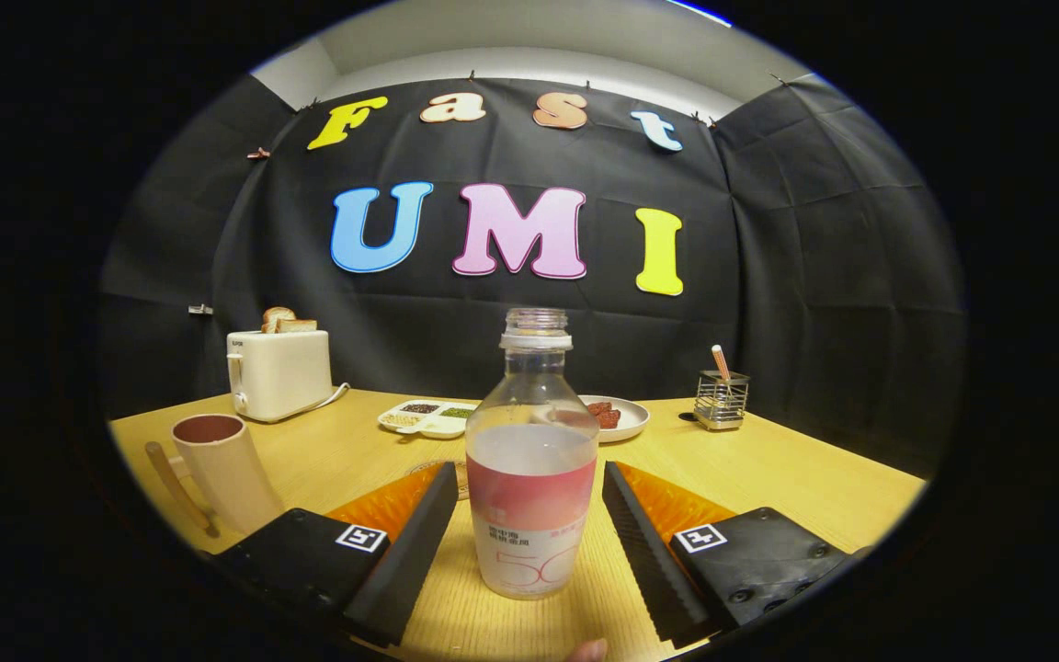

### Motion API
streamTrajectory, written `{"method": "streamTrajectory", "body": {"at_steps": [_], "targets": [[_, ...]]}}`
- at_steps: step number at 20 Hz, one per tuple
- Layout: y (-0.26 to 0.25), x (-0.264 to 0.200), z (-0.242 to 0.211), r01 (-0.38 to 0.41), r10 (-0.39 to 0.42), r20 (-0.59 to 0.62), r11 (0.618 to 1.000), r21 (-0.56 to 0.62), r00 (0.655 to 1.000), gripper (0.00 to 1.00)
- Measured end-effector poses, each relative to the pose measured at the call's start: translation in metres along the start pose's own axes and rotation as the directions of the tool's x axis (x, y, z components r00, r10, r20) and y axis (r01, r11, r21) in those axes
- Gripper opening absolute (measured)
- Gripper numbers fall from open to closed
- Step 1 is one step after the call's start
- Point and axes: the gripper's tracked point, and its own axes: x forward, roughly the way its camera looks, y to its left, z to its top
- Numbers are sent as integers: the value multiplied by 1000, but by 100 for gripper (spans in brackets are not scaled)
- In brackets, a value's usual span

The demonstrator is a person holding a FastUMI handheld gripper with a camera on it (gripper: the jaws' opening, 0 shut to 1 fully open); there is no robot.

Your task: Take the bottle from table, then pour the juice into the cup, finally place the bottle on the coaster

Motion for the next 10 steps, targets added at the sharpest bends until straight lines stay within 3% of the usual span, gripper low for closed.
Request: {"method": "streamTrajectory", "body": {"at_steps": [3,6,10], "targets": [[-1,9,0,13,-13,7,1000,14,1000,93],[-2,12,1,18,-18,-11,1000,7,1000,77],[3,9,34,31,-30,12,996,-78,999,73]]}}
